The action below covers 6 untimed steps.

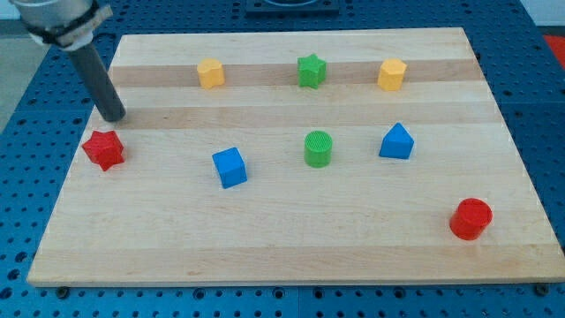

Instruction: Push red star towards bottom center

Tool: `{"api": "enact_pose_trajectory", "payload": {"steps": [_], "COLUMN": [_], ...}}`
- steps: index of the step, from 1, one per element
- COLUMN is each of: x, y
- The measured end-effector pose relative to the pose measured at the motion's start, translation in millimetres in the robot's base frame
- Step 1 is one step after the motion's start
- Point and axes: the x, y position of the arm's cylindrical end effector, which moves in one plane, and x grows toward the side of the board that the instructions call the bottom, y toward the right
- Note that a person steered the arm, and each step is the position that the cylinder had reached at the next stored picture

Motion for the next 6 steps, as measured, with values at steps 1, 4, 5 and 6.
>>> {"api": "enact_pose_trajectory", "payload": {"steps": [1,4,5,6], "x": [3,87,117,101], "y": [-31,36,49,41]}}
